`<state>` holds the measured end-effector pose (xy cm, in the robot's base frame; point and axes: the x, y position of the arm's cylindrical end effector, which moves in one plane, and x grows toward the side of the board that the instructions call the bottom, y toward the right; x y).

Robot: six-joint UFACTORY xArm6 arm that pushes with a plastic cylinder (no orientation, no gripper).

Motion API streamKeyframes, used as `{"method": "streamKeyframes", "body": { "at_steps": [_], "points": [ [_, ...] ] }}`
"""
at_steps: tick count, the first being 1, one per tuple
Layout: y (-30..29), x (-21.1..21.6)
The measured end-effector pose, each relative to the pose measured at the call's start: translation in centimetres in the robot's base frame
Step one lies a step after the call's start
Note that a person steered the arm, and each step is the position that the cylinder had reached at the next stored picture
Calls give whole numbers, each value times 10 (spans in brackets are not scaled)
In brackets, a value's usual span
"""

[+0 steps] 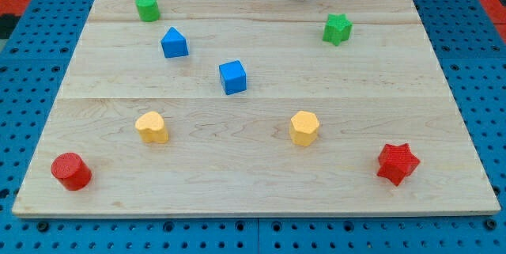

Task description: Move the green circle slightly right

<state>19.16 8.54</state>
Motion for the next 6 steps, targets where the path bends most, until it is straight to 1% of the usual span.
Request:
{"method": "streamKeyframes", "body": {
  "at_steps": [2,3,4,5,6],
  "points": [
    [-8,0],
    [11,1],
    [-37,1],
    [-105,1],
    [-138,2]
  ]
}}
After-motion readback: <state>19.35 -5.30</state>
